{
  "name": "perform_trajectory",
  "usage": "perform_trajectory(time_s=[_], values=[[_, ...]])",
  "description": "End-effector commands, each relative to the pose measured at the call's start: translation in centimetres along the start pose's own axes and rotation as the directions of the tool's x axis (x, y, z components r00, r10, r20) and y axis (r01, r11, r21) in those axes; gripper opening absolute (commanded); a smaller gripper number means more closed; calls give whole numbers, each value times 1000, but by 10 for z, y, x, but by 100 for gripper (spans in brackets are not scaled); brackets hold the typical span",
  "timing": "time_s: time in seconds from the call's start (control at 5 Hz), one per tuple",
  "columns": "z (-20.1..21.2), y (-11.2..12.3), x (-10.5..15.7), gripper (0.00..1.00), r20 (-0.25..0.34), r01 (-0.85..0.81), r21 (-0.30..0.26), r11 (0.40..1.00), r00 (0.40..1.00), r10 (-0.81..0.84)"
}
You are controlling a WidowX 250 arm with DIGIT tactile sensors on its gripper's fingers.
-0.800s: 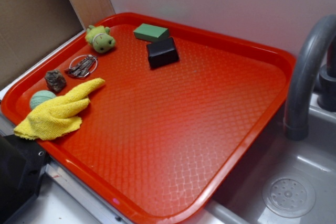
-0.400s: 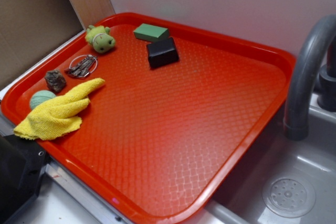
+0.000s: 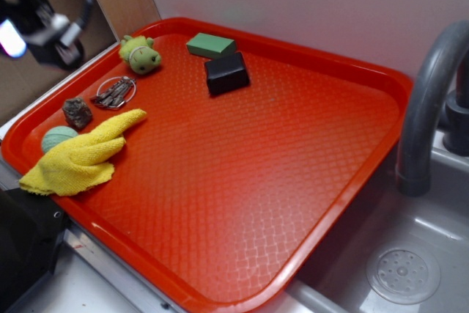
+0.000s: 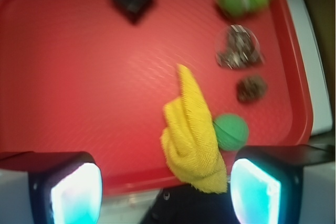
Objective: Grab the yellow cloth.
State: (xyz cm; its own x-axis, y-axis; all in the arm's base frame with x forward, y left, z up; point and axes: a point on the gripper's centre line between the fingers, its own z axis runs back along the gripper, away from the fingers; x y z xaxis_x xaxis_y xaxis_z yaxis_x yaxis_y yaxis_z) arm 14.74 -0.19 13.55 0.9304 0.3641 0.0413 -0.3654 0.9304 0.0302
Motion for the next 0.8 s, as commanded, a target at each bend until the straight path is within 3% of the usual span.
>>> perform_trajectory(time_s=[0.0,0.2,0.4,0.6], values=[[-92,28,-22,100,5,-354,32,935,935,354],[-115,29,-11,100,45,-190,-13,982,981,190],[-125,21,-5,17,55,-83,-22,996,995,84],[-112,18,-5,0,79,-72,-4,997,994,72]])
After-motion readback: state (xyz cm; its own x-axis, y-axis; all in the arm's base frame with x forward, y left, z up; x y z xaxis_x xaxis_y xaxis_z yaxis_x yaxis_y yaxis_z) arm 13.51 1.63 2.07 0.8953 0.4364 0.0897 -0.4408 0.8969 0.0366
